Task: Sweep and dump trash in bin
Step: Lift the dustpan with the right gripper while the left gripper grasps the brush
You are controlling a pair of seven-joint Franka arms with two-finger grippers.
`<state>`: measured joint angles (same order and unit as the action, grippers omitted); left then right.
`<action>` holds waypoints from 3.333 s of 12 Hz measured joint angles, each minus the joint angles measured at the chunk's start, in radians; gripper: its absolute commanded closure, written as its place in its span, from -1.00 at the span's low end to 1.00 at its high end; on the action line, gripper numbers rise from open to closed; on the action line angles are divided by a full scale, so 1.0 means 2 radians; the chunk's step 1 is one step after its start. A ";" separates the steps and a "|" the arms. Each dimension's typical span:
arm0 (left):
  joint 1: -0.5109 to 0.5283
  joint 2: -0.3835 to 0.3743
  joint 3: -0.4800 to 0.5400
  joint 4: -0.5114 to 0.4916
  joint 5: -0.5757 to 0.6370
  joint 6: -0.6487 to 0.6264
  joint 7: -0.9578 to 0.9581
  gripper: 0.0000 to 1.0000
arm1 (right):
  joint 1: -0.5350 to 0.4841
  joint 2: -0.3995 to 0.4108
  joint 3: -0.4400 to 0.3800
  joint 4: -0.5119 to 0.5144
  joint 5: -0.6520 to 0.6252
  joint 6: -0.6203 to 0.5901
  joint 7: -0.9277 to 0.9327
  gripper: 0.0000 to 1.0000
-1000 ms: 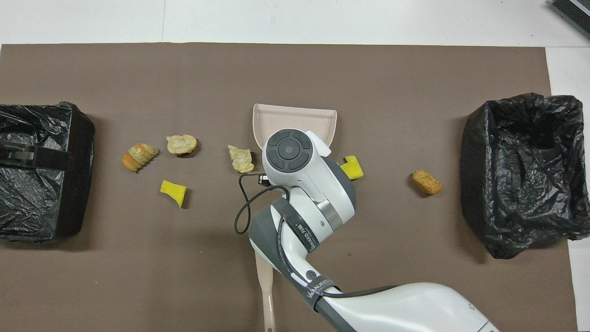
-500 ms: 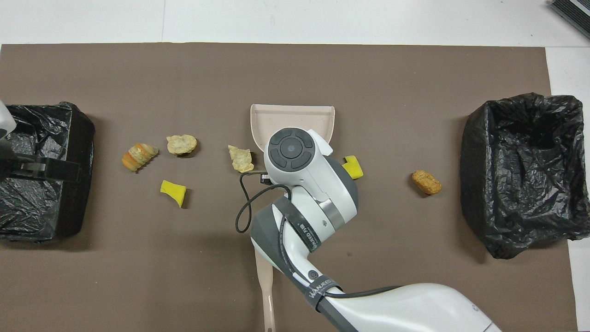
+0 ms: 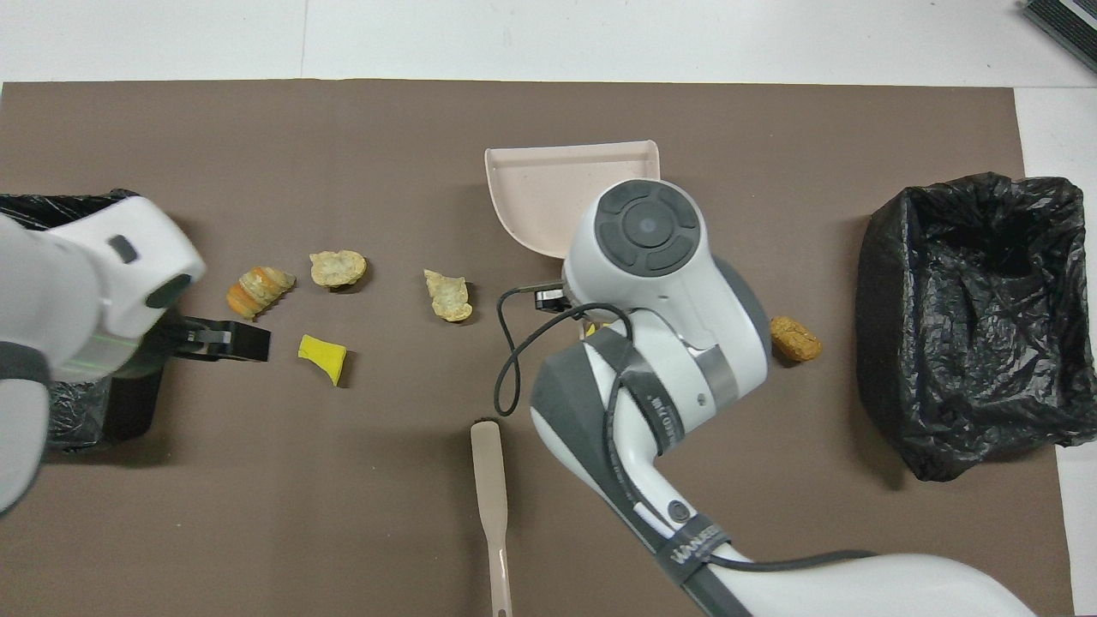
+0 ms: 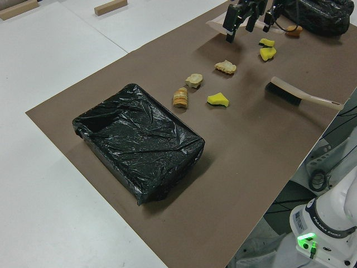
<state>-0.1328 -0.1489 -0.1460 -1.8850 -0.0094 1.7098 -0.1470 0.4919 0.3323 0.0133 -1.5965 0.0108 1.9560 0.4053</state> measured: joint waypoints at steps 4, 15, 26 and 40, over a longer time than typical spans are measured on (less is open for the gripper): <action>-0.110 -0.005 -0.004 -0.105 0.000 0.095 -0.139 -1.00 | -0.053 -0.013 -0.001 -0.001 0.001 -0.025 -0.201 1.00; -0.278 0.006 -0.004 -0.256 -0.010 0.217 -0.318 -1.00 | -0.147 -0.013 -0.003 -0.002 0.000 -0.039 -0.539 1.00; -0.360 0.006 -0.004 -0.297 -0.086 0.246 -0.334 0.53 | -0.092 -0.028 0.004 -0.023 -0.096 -0.069 -0.708 1.00; -0.258 -0.029 0.014 -0.267 -0.054 0.142 -0.270 1.00 | -0.022 -0.017 0.006 -0.076 -0.139 -0.006 -0.707 1.00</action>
<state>-0.6491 -0.2065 -0.1186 -2.4184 -0.1175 1.9943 -0.6862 0.4476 0.2985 0.0255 -1.7478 -0.2678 1.9441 -1.0089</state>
